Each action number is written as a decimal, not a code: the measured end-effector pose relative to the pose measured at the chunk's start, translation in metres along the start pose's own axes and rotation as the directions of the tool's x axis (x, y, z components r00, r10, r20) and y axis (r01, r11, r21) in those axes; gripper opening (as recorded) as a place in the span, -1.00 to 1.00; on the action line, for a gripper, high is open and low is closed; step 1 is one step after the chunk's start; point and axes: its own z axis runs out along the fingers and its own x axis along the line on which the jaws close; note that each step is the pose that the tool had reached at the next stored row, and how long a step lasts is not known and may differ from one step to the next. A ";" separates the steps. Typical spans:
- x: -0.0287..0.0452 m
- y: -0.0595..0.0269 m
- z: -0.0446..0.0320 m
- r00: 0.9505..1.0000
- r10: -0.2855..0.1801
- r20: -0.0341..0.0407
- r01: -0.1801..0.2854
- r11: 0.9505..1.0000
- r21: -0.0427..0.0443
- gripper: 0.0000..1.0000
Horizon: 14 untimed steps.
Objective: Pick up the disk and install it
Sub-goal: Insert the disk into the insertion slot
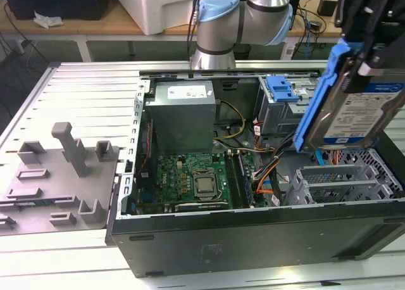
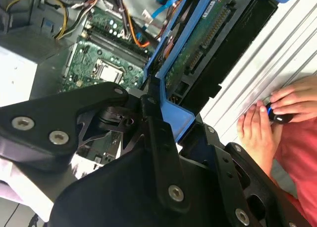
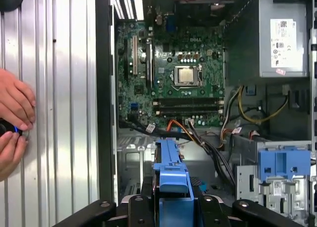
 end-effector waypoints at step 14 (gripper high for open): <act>0.0014 -0.0177 0.0006 1.000 0.000 0.000 0.000 1.000 0.000 -0.26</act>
